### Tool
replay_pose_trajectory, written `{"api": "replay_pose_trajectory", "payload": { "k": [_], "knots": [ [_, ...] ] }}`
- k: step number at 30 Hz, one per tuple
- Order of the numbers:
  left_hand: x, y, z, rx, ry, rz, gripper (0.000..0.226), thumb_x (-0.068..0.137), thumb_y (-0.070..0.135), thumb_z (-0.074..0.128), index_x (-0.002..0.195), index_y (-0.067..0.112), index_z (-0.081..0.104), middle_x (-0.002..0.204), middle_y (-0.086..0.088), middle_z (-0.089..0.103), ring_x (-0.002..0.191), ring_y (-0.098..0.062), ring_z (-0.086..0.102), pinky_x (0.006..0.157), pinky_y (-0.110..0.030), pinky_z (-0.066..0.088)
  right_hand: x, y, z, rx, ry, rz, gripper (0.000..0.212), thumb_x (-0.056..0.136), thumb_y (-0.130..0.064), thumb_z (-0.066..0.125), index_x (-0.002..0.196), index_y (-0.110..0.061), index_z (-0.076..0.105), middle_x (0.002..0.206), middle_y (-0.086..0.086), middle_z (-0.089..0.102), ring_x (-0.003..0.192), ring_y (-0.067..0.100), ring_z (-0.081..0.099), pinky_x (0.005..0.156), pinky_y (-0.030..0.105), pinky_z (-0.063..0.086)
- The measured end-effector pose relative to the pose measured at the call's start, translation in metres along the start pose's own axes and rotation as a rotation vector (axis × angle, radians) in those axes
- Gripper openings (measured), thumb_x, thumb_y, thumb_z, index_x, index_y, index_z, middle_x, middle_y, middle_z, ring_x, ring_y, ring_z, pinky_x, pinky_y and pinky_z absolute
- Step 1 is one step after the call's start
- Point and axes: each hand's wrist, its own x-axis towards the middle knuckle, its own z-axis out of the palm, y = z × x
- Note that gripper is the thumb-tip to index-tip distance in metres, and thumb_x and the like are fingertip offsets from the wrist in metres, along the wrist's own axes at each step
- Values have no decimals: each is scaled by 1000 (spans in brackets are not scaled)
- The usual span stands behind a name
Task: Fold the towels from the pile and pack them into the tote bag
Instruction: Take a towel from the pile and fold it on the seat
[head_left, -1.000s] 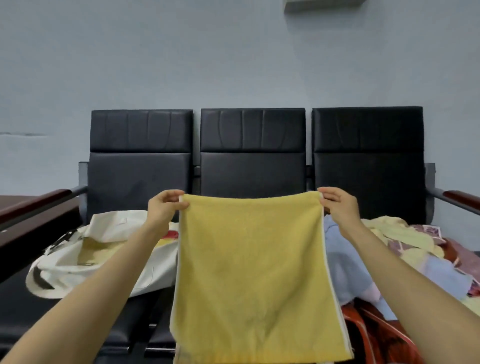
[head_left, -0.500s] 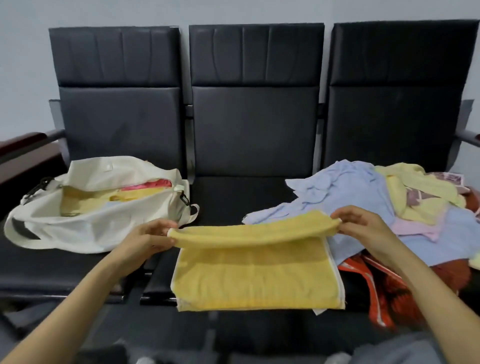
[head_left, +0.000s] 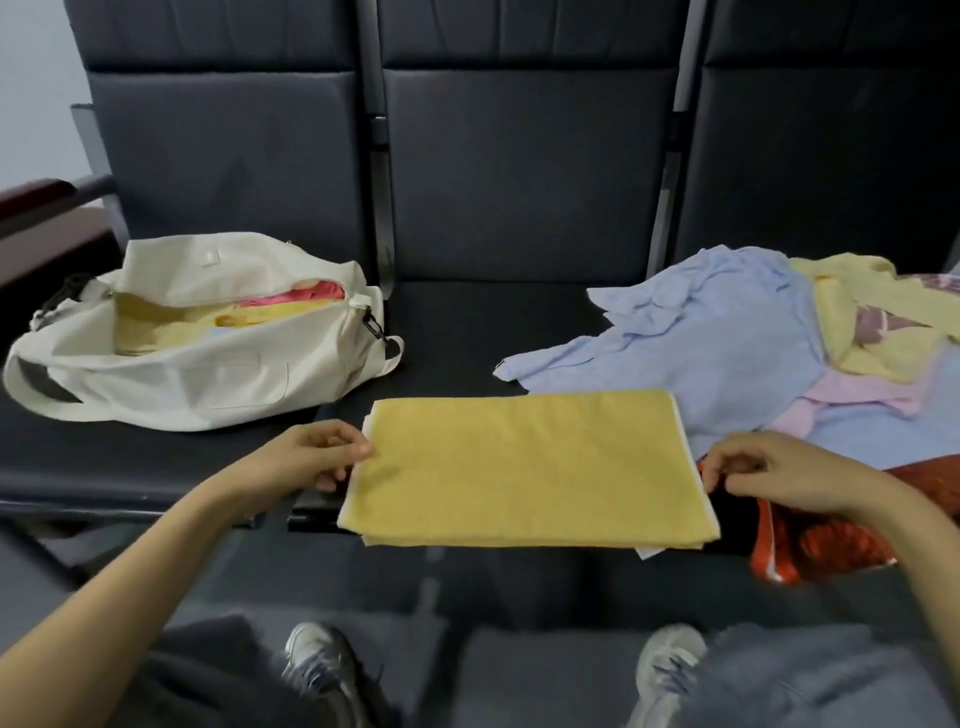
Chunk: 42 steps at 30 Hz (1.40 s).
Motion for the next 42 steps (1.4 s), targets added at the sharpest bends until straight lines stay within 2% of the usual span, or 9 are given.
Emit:
{"api": "replay_pose_trajectory", "payload": {
  "k": [4,9,12,16,23,27,34,39,42],
  "knots": [
    [23,-1,15,233,280,-136,57,74,45,77,116,10,59,112,0,59,98,-15,55,82,-29,42,16,-25,6,-70,199,5,23,85,-12,64,79,-34,68,92,-10,68,87,10,63,86,29,51],
    [39,8,21,440,205,-286,63,56,63,80,95,17,63,108,-2,60,112,-25,50,98,-43,44,43,-61,30,-217,124,-145,13,90,-33,62,101,-39,61,113,-19,55,104,-1,50,95,20,40],
    [40,16,24,295,131,-283,77,53,55,83,115,15,62,116,0,62,111,-21,55,100,-40,45,57,-80,49,-282,45,-206,35,93,-42,57,127,-35,55,132,-19,44,128,3,35,110,24,28],
    [37,30,21,50,114,-171,37,85,22,71,119,12,60,115,-5,66,103,-23,63,95,-40,47,72,-104,66,-370,-49,-244,55,95,-47,50,147,-37,32,154,-14,23,142,6,16,116,26,17],
    [24,43,-18,5,447,-22,27,87,33,67,107,20,55,110,-3,60,98,-23,59,86,-39,48,104,-126,94,-573,-150,-255,60,100,-53,32,153,-35,12,162,-8,0,148,13,-3,120,34,3],
    [11,59,-27,-244,195,42,39,77,30,73,114,17,64,108,-11,71,95,-27,69,69,-33,56,114,-132,104,-564,-154,-233,57,101,-52,26,153,-36,10,162,-8,-1,148,14,-6,121,39,0],
    [28,100,41,-321,-119,111,35,87,11,66,122,17,61,117,-18,66,102,-32,63,91,-46,46,103,-133,86,-64,49,-169,36,99,-27,48,134,-23,54,137,-8,53,125,9,49,96,18,36],
    [44,118,99,-200,-198,124,41,87,9,67,125,19,54,97,-7,64,64,-11,61,47,-19,45,95,-115,58,445,153,126,25,101,-26,45,113,-14,63,105,4,68,88,17,65,81,33,54],
    [54,123,129,-211,-179,119,44,89,15,66,131,13,50,91,-5,62,59,-9,60,50,-18,46,85,-112,48,682,129,263,40,102,-40,38,108,-9,62,95,11,70,84,24,68,71,37,58]
  ]
}}
